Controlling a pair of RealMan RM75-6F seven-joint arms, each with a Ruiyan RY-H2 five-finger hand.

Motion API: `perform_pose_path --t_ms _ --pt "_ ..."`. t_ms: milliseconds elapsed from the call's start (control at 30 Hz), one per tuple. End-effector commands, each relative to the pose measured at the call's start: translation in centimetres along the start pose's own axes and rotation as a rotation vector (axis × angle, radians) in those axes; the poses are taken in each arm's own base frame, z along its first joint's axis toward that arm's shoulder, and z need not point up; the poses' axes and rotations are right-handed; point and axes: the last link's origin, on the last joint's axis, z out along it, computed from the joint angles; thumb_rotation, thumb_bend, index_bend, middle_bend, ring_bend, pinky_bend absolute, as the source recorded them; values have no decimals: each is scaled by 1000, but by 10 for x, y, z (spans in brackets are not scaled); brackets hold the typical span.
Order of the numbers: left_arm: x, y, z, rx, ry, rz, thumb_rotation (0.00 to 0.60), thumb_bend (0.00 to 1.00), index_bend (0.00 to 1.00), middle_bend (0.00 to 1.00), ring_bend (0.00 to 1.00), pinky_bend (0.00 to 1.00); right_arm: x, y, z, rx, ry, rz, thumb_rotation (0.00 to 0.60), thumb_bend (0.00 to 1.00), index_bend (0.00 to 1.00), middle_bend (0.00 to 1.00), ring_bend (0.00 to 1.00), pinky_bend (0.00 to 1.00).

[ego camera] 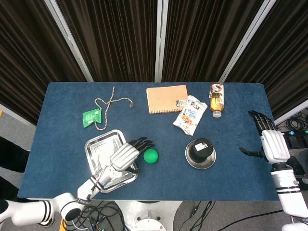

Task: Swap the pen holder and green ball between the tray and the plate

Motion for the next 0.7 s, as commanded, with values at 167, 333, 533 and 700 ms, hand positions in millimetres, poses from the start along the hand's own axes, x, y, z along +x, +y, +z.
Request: perform_pose_path --t_ms 167,333,533,700 --pt "0 0 25 -11 -52 99 600 91 116 103 45 267 8 6 -6 4 30 10 600 13 0 40 0 86" --pt "-2 -2 31 -4 -80 141 600 92 153 139 45 282 12 9 -7 -2 38 14 600 14 0 41 0 87" --pt "-8 1 34 -19 -113 177 600 94 170 158 51 297 13 9 -5 0 46 20 600 17 0 43 0 87" --pt "-9 3 38 -31 -117 185 600 102 196 179 76 314 12 11 -6 -4 45 23 600 25 0 42 0 86"
